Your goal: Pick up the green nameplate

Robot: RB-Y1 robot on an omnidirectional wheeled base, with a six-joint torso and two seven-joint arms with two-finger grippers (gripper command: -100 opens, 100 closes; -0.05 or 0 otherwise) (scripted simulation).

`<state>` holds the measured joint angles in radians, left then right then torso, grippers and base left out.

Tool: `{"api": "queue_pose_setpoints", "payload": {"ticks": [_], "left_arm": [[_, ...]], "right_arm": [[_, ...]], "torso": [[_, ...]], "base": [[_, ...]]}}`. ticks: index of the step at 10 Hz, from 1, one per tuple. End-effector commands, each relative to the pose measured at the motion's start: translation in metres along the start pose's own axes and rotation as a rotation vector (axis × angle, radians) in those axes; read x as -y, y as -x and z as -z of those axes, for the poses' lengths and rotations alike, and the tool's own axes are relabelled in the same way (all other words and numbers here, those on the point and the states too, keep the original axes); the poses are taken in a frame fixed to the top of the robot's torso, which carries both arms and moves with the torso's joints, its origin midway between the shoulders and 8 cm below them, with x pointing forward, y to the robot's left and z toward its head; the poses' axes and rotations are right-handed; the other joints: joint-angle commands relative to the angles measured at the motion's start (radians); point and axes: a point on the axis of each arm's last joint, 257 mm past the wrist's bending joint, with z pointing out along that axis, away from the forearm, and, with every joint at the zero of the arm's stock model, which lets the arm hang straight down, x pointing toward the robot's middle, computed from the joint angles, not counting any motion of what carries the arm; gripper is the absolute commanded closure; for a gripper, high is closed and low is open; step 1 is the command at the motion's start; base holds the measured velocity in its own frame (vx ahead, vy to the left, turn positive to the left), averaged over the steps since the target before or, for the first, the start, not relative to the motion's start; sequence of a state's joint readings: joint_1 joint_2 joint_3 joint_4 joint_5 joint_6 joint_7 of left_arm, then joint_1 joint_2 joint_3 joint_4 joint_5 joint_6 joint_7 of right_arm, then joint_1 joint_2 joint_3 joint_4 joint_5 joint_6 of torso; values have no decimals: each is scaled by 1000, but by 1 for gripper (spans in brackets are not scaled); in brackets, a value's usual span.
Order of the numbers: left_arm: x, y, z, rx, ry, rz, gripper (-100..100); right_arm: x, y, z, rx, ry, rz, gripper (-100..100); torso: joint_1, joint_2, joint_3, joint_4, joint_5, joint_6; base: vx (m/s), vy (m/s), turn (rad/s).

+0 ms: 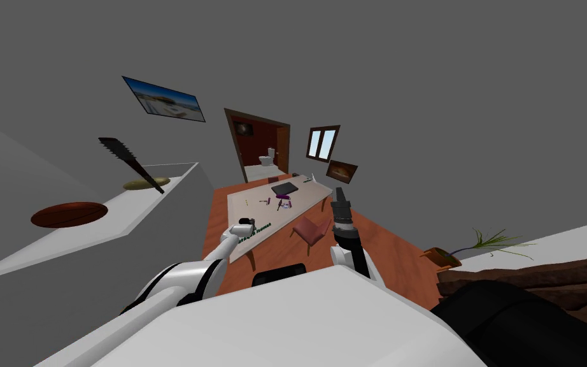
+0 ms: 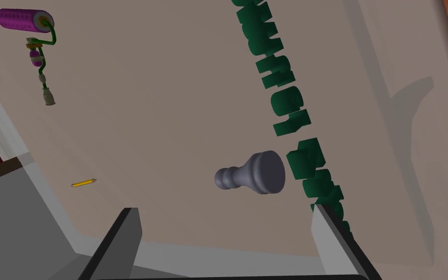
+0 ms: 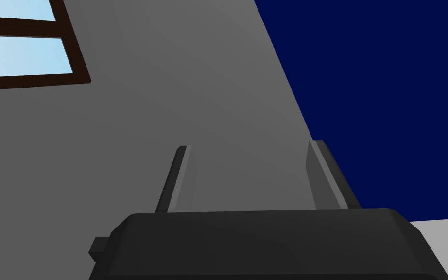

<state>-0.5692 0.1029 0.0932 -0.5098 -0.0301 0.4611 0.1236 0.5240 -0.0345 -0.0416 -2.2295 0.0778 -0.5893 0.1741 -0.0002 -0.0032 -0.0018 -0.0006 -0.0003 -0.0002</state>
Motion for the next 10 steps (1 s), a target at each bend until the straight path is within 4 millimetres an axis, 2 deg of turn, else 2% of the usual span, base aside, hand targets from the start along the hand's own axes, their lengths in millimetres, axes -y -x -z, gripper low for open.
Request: {"api": "queue_pose_setpoints", "payload": {"ticks": [1, 6, 8, 9, 10], "left_arm": [[-12, -3, -1, 4, 55, -6, -100], [-34, -12, 1, 6, 158, -21, -100], [-33, -12, 1, 6, 155, -20, -100], [-33, -12, 1, 6, 156, -20, 0], [-48, -5, -2, 10, 155, -13, -100]], "right_arm": [[0, 0, 0, 0, 0, 0, 0], [0, 0, 0, 0, 0, 0, 0], [0, 0, 0, 0, 0, 0, 0], [0, 0, 0, 0, 0, 0, 0], [0, 0, 0, 0, 0, 0, 0]], "torso": [[0, 0, 0, 0, 0, 0], [0, 1, 0, 0, 0, 0], [0, 0, 0, 0, 0, 0], [0, 2, 1, 0, 0, 0], [0, 3, 1, 0, 0, 0]], "base": [[70, -18, 43], [46, -9, 26], [31, -6, 6], [0, 0, 0], [51, -13, -59]]}}
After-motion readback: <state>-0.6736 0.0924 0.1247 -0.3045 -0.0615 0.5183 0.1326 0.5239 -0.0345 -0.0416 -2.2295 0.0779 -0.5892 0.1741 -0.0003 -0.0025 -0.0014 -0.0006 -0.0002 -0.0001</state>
